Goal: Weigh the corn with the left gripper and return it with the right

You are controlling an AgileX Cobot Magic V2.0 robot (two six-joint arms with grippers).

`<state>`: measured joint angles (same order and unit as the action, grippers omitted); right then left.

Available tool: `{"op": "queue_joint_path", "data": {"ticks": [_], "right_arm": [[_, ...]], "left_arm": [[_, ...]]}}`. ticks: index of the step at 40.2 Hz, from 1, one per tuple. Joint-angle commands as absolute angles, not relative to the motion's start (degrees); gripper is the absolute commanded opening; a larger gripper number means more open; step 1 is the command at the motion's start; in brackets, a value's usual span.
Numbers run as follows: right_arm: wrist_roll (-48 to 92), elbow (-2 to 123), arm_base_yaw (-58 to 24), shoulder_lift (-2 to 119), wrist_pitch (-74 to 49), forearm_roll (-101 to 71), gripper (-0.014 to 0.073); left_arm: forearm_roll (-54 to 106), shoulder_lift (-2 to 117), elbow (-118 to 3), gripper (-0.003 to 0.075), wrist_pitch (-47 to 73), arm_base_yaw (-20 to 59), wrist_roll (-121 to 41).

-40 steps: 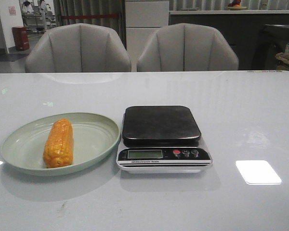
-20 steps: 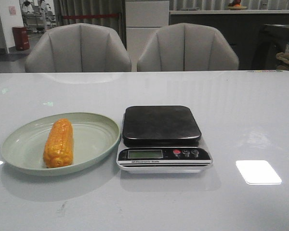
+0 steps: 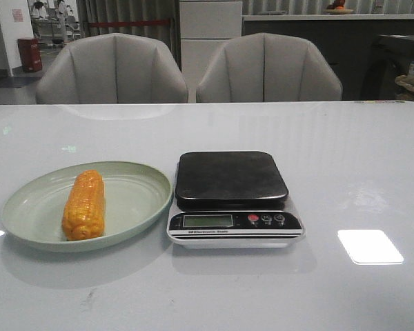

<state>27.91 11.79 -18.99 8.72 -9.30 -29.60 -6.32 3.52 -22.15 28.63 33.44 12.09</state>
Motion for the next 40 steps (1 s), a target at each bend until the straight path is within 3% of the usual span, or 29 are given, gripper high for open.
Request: {"op": "queue_joint_path", "data": {"ticks": [1,6,17,28,40], "right_arm": [[28.41,13.36,-18.71,9.2,-5.43,-30.33,0.0213],[28.41,13.36,-18.71,9.2,-5.43,-30.33,0.0213],[28.41,13.36,-18.71,9.2,-5.43,-30.33,0.0213],[28.41,13.36,-18.71,9.2,-5.51,-30.33,0.0213],[28.41,13.36,-18.71,9.2,-5.51,-30.33,0.0213]], "left_arm": [[-6.43,4.27,-22.69,0.0132,24.23,33.45,12.26],[-6.59,4.27,-19.78,0.0132,21.71,30.3,12.17],[-6.15,1.75,-7.9,0.0132,1.86,13.75,12.17],[-3.31,-1.53,-0.91,0.0132,-4.44,-1.73,12.17],[-3.41,-1.53,0.38,0.0132,-4.62,1.46,12.17]]}}
